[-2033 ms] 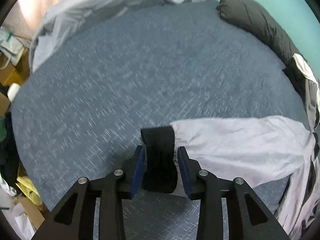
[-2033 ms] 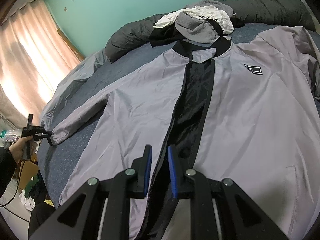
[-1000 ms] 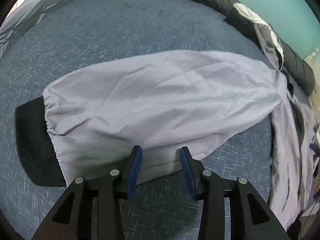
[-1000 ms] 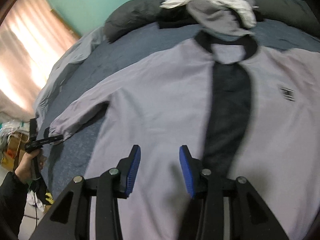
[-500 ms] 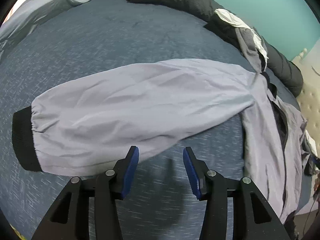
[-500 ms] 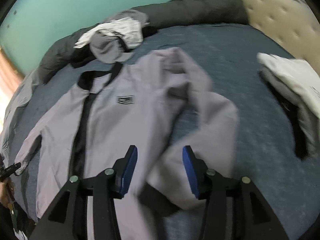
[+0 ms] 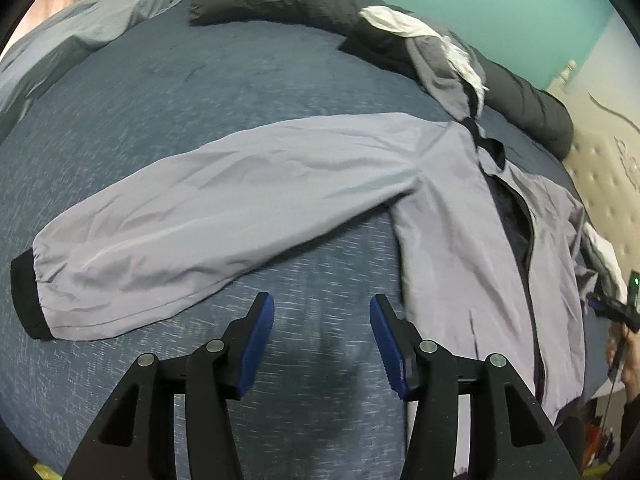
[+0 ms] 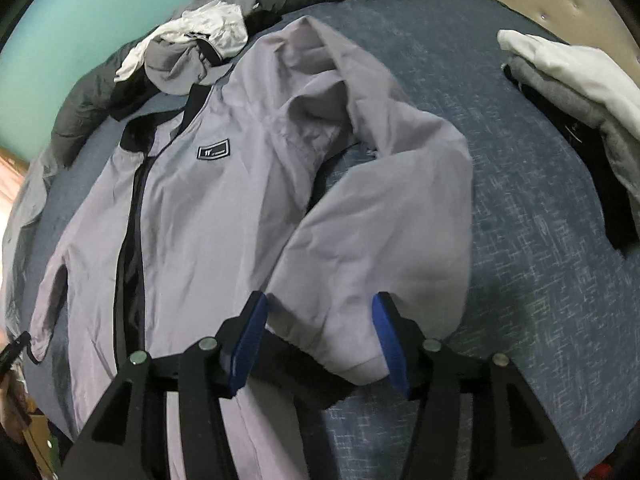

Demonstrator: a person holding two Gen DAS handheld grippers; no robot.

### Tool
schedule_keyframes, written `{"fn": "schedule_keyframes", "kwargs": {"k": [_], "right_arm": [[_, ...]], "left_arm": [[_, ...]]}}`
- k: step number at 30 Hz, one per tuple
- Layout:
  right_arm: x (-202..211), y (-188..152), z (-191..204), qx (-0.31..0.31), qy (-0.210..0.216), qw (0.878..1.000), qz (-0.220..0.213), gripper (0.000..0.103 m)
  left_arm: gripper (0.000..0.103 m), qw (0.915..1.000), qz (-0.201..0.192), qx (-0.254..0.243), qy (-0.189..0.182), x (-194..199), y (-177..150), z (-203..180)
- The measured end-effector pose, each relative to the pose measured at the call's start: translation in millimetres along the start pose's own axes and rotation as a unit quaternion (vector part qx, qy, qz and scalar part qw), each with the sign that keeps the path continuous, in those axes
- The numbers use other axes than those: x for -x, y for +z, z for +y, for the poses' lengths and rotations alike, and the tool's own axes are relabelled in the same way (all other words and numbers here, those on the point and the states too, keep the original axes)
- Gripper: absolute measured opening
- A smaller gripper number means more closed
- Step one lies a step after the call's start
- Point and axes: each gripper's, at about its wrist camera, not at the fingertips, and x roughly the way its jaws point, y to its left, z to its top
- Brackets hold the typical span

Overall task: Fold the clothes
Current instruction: 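Grasp the other sleeve's black cuff with the right tool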

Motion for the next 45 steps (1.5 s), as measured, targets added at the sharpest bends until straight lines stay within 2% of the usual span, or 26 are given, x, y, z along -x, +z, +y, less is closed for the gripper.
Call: {"fn": "schedule_keyframes", "kwargs": {"k": [2, 6, 9, 11, 12, 14, 16, 17, 20, 25, 30, 35, 40, 45], "right_arm": [[-3.7, -0.5, 12.7, 0.022, -0.034, 0.999, 0.001, 0.055], [-7.6, 2.4, 19.9, 0.012, -0.061, 0.998, 0.002, 0.056], [-21.6, 5.1, 24.3, 0.019, -0.101, 0.994, 0.023, 0.055], [-26.2, 4.5, 21.8, 0.014, -0.101, 0.994, 0.030, 0.054], [-25.8, 3.9, 20.1, 0.014, -0.097, 0.995, 0.030, 0.050], [-23.7, 2.4, 18.4, 0.022, -0.091, 0.995, 0.028, 0.026], [-16.8, 0.3, 16.6, 0.039, -0.094, 0.995, 0.019, 0.015], [-11.1, 0.0, 13.9, 0.043, -0.093, 0.995, 0.012, 0.011], [14.1, 2.7, 0.3, 0.049, -0.085, 0.995, -0.015, 0.008], [63.7, 14.8, -39.9, 0.055, -0.112, 0.990, -0.066, 0.005], [94.2, 22.1, -99.8, 0.022, -0.155, 0.984, -0.085, 0.004], [90.2, 12.0, -152.0, -0.005, -0.170, 0.983, -0.077, 0.004], [66.8, -5.1, -179.1, -0.018, -0.182, 0.980, -0.072, 0.005], [66.4, -28.0, -195.3, -0.043, -0.164, 0.980, -0.106, 0.014]], "left_arm": [[0.055, 1.0000, -0.001, -0.008, -0.002, 0.8, 0.6, -6.0], [0.055, 0.9999, -0.003, -0.012, -0.009, 0.5, 0.9, -9.9], [0.055, 0.9999, 0.000, -0.008, -0.010, -3.4, -0.7, -7.1], [0.055, 0.9999, 0.002, -0.005, -0.012, -4.8, -2.7, -4.1], [0.055, 0.9999, 0.002, -0.003, -0.013, -5.1, -3.9, -2.3], [0.055, 0.9999, 0.002, 0.001, -0.012, -5.3, -6.2, 2.3], [0.056, 0.9999, 0.003, 0.006, -0.011, -5.2, -8.1, 7.0], [0.056, 0.9999, 0.003, 0.009, -0.010, -5.0, -8.8, 9.6], [0.056, 0.9998, 0.002, 0.016, -0.009, -2.9, -10.0, 15.6], [0.056, 0.9997, -0.003, 0.021, -0.009, 3.4, -10.7, 17.9], [0.056, 0.9997, -0.004, 0.020, -0.010, 5.5, -12.3, 12.0], [0.056, 0.9999, 0.001, 0.012, -0.006, 4.9, -12.5, 0.5], [0.056, 1.0000, 0.005, 0.000, -0.003, 4.3, -10.0, -13.7], [0.057, 0.9998, 0.010, -0.015, 0.001, 3.4, -6.4, -29.7]]}}
